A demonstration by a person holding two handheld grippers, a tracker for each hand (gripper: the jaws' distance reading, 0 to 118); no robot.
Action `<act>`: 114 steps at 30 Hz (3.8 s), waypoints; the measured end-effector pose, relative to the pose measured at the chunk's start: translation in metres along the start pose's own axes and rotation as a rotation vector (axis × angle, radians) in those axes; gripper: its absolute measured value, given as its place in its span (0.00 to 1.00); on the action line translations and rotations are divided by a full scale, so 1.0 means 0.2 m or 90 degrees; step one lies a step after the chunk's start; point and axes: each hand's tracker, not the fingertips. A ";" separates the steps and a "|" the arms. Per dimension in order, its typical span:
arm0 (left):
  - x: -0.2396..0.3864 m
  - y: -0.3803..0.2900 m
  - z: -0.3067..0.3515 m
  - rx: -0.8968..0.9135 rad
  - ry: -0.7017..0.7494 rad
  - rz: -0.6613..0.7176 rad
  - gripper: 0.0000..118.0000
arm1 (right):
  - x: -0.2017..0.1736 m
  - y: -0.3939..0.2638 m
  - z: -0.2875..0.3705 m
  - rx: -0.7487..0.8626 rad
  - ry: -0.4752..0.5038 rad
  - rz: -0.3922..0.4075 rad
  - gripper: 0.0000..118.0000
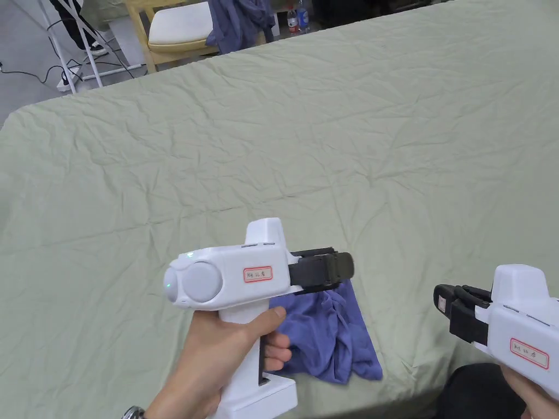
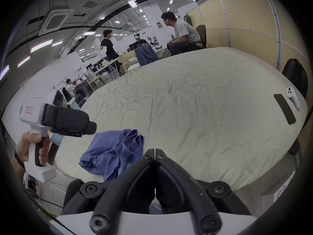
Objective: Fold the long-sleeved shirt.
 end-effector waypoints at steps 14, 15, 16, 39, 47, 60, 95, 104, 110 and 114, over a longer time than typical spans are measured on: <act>-0.22 -0.27 0.06 -0.028 0.219 -0.107 0.00 | -0.08 0.00 0.02 -0.002 0.009 0.029 0.00; -0.24 -0.27 0.02 -0.037 0.217 -0.111 0.00 | -0.08 0.00 0.02 0.000 0.009 0.027 0.00; -0.25 -0.27 -0.01 -0.038 0.222 -0.106 0.00 | -0.07 0.00 0.02 0.001 0.007 0.025 0.00; 0.09 -0.41 -0.69 -0.168 0.149 -0.165 0.00 | -0.03 0.00 -0.01 -0.010 0.000 0.011 0.00; 0.10 -0.38 -0.53 -0.135 0.129 -0.146 0.00 | -0.13 0.03 0.03 0.005 0.014 0.042 0.00; -0.24 -0.44 0.53 0.069 0.237 -0.007 0.00 | -0.58 0.07 0.09 0.037 0.092 0.155 0.00; -0.81 -0.48 0.54 0.047 0.135 0.146 0.05 | -0.80 0.14 -1.17 -0.437 0.008 0.380 0.00; -1.27 -0.38 0.31 0.025 -0.046 0.249 0.80 | -0.77 0.13 -1.16 -0.430 0.023 0.371 0.00; -1.46 -0.39 0.10 -0.055 -0.152 0.301 0.80 | -0.74 0.13 -1.16 -0.426 0.038 0.354 0.00; -1.41 -0.31 0.03 -0.086 -0.157 0.271 0.81 | -0.72 0.13 -1.17 -0.423 0.046 0.342 0.00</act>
